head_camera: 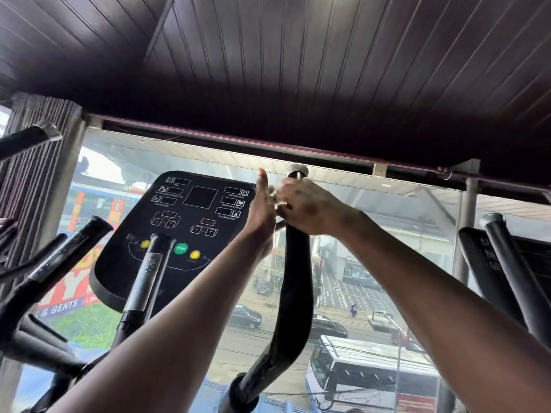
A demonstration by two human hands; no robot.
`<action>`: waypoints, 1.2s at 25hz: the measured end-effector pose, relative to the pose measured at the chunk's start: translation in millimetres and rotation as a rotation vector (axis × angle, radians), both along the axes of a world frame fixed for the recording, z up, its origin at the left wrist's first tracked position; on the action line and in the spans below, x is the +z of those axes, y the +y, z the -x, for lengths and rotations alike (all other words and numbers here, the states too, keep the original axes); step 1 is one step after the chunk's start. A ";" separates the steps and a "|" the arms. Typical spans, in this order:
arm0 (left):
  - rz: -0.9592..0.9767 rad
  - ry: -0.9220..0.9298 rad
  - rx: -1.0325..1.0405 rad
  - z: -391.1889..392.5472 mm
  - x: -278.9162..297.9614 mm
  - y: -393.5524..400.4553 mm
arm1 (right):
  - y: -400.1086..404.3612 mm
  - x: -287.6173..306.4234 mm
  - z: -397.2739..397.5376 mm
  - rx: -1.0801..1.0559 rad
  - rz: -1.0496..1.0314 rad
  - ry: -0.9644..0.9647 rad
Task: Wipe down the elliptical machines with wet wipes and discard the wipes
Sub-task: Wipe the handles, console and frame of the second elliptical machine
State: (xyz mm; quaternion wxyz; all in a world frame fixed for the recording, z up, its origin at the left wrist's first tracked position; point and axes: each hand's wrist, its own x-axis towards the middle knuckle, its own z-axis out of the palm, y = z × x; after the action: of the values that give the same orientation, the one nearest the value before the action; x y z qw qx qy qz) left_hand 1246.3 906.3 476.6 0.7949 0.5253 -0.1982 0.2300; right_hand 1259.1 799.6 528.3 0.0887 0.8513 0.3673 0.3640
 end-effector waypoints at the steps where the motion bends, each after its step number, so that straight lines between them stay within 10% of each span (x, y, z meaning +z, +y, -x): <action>1: 0.004 0.000 -0.007 1.1 0.1 1.3 | -4.1 -8.7 2.1 0.091 -0.022 -0.013; 7: -0.047 0.006 0.010 3.7 -2.2 2.3 | -7.0 -21.4 -3.9 0.229 -0.491 0.141; 14: -0.040 -0.007 0.007 8.1 -4.4 0.3 | -13.1 -37.3 -5.4 0.316 -0.659 -0.202; 30: 0.046 0.030 -0.035 10.6 -23.7 -3.9 | -5.9 -28.0 25.1 0.239 -0.282 -0.267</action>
State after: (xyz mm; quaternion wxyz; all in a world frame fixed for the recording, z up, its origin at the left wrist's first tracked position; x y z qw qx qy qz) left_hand 1235.7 902.4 453.0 0.8134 0.5070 -0.1900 0.2128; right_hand 1234.0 793.7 500.3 -0.0270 0.7501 0.3961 0.5289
